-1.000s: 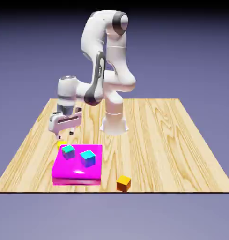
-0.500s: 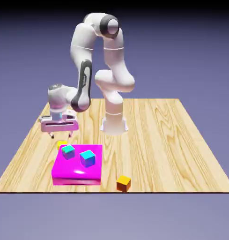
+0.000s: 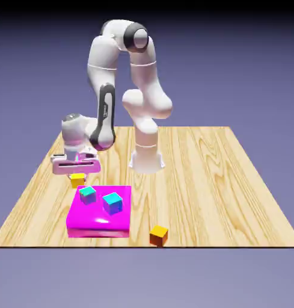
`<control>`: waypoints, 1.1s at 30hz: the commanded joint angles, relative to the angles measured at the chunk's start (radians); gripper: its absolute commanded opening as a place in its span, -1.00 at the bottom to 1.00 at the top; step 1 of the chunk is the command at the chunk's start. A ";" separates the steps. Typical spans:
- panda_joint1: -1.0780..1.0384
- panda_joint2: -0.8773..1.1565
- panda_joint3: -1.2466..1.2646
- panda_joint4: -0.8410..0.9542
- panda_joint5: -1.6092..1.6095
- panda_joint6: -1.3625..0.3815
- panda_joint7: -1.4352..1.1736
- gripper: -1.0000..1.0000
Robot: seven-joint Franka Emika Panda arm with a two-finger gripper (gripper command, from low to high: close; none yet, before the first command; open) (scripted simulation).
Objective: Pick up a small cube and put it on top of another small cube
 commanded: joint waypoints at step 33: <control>0.154 0.233 0.808 0.538 -0.275 -0.371 -1.228 -1.00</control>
